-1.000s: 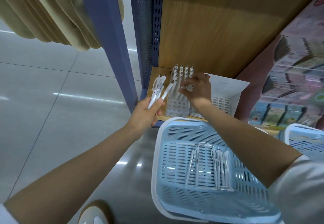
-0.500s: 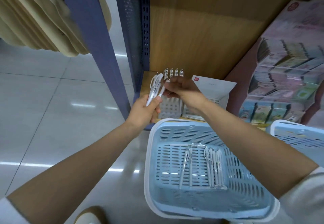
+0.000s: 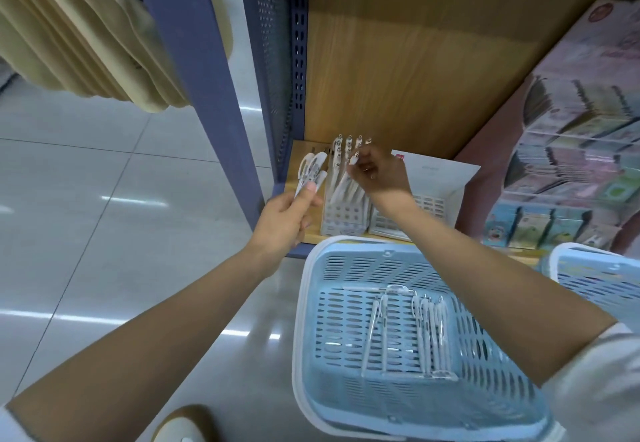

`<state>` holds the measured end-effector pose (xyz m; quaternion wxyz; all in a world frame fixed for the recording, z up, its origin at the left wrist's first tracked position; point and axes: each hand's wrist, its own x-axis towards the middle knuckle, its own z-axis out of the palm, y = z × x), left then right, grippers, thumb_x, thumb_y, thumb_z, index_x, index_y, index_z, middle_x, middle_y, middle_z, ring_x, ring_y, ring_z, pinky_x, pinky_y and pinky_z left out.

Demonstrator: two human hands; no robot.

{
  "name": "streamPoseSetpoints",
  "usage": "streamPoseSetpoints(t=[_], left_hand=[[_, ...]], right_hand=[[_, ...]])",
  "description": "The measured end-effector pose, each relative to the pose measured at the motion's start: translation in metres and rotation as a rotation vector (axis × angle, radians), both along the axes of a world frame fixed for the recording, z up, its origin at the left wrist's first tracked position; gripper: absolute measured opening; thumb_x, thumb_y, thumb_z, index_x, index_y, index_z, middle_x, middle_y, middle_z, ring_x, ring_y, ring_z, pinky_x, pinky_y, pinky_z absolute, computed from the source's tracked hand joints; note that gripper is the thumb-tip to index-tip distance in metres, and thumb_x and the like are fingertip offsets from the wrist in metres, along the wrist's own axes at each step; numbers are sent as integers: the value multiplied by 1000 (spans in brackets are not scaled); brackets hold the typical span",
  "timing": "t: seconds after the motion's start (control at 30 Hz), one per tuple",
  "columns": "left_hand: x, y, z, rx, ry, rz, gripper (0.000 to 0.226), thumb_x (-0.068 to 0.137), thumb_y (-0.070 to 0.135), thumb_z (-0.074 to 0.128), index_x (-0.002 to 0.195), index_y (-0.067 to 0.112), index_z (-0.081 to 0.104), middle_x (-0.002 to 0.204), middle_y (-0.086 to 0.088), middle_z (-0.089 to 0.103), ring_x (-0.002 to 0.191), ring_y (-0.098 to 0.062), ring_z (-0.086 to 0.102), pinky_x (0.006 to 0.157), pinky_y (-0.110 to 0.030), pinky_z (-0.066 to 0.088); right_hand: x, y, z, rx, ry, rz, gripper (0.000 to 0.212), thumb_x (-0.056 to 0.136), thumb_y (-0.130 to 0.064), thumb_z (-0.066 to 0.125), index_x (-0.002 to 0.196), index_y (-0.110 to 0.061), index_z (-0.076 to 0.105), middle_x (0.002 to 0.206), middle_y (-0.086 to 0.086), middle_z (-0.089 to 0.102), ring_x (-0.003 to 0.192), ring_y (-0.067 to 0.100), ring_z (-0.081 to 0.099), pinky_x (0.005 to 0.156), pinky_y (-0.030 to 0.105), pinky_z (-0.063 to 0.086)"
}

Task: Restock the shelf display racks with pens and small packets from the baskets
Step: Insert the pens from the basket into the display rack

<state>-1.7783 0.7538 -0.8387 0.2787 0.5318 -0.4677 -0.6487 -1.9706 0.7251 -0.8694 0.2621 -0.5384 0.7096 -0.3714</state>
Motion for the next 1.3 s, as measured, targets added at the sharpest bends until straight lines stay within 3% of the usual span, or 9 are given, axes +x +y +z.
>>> streamPoseSetpoints(t=[0.2,0.3,0.43,0.63,0.77,0.9,1.1,1.2,1.3], left_hand=[[4,-3,-4,34,-11,20,45,100,46,40,102,8,65,61,-1,34,40,-5,29,37,-16,26],[3,-2,-5,26,-2,12,40,101,42,41,101,8,63,61,-1,34,40,-4,29,37,-16,27],[2,-3,-4,22,2,1,36,101,41,41,98,11,61,62,0,35,40,-3,30,37,-15,27],[-1,-3,-4,16,1,-11,33,102,39,42,99,12,61,63,0,37,38,-3,32,36,-13,28],[-3,-4,-4,-3,-7,-19,28,102,36,43,100,13,60,63,0,41,39,-2,33,37,-14,29],[-13,-5,-5,-40,5,-28,25,102,30,46,97,8,56,61,0,41,40,-5,33,40,-17,30],[-29,-3,-6,-105,13,-82,13,101,27,50,95,16,54,64,5,37,42,0,35,41,-14,30],[-33,-3,-7,-191,-39,-146,12,100,28,51,91,23,55,59,11,40,47,-2,37,48,-18,31],[-34,-2,-5,-198,-34,-184,9,100,29,51,97,25,58,54,16,43,48,1,41,50,-16,34]], right_hand=[[4,-3,-17,7,167,48,19,86,-17,66,105,-15,67,90,-5,62,96,17,60,83,26,44],[5,-4,-21,3,315,102,18,83,-20,69,101,-15,72,99,1,66,107,25,51,90,28,34],[7,-2,-34,-112,463,2,12,75,-25,76,85,-19,76,99,5,60,101,35,49,82,38,37],[6,-8,-24,124,448,-44,16,78,-36,74,92,-28,75,116,0,50,117,25,38,90,32,28],[4,-3,-8,40,253,-71,12,85,-35,68,90,-25,70,109,-1,58,105,17,45,89,31,37],[10,10,25,136,-377,99,23,95,-28,57,94,-6,65,80,5,66,66,12,59,58,20,45],[7,13,36,135,-621,17,13,88,-18,67,90,-7,62,70,2,63,61,13,58,56,21,45],[4,15,37,192,-556,21,21,86,-25,70,93,-6,63,72,2,63,62,11,57,58,23,45],[-1,20,36,192,-603,47,11,86,-25,69,81,-16,67,71,-6,66,67,8,57,64,24,46]])
